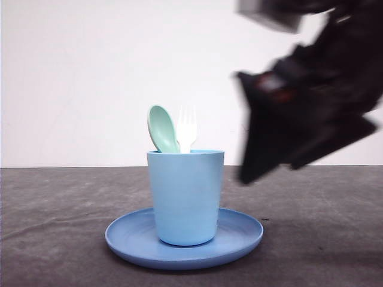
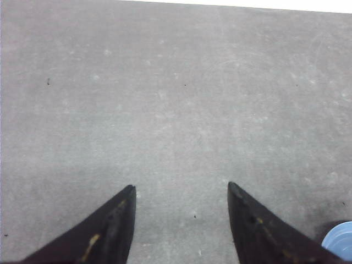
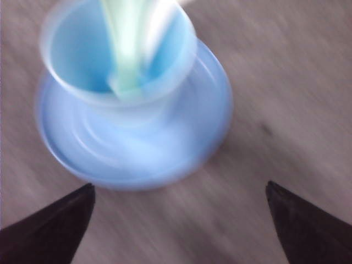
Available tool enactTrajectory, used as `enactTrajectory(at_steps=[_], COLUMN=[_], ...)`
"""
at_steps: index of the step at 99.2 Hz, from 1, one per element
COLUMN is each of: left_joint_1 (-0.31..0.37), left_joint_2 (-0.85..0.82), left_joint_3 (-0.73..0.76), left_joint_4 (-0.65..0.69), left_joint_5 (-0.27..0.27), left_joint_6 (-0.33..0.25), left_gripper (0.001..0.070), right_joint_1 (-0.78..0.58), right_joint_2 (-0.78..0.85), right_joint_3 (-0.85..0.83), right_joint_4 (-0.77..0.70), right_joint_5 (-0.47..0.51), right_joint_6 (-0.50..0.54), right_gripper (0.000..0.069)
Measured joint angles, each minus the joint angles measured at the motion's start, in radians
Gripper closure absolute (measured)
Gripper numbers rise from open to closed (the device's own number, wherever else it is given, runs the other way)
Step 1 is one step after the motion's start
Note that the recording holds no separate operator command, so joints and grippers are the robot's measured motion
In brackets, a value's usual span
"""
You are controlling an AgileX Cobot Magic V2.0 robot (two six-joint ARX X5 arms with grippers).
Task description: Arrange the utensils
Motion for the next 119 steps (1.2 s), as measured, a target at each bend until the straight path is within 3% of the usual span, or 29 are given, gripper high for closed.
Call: enactTrajectory(at_steps=[15, 31, 45, 63, 83, 112, 119], left_joint_1=[0.000, 0.000, 0.000, 0.000, 0.000, 0.000, 0.000], left_joint_2=[0.000, 0.000, 0.000, 0.000, 0.000, 0.000, 0.000], left_joint_3=[0.000, 0.000, 0.000, 0.000, 0.000, 0.000, 0.000], left_joint_4=[0.003, 0.004, 0.000, -0.035, -0.083, -0.085, -0.085], left_joint_5=[0.000, 0.000, 0.000, 0.000, 0.000, 0.000, 0.000], left_joint_6=[0.000, 0.000, 0.000, 0.019, 0.039, 0.045, 0.045], left_gripper=[0.0393, 0.0393, 0.0393, 0.0393, 0.0393, 0.0393, 0.0432], right_joint_1=[-0.151, -0.356, -0.523, -0.676, -0.738, -0.738, -0.738], right_joint_2=[-0.144, -0.252, -0.266, -0.266, -0.266, -0.266, -0.266], right_joint_3=[0.004, 0.062, 0.148, 0.249, 0.260, 0.260, 0.260], right_joint_4=[-0.051, -0.134, -0.271, -0.416, -0.517, -0.518, -0.518], right_joint_5=[-0.006, -0.083, -0.155, -0.162, -0.151, -0.150, -0.151], right_joint_6=[0.032, 0.083, 0.101, 0.085, 0.028, 0.015, 0.015], right_gripper=[0.0066, 0.0066, 0.0066, 0.0066, 0.0066, 0.0067, 0.0140])
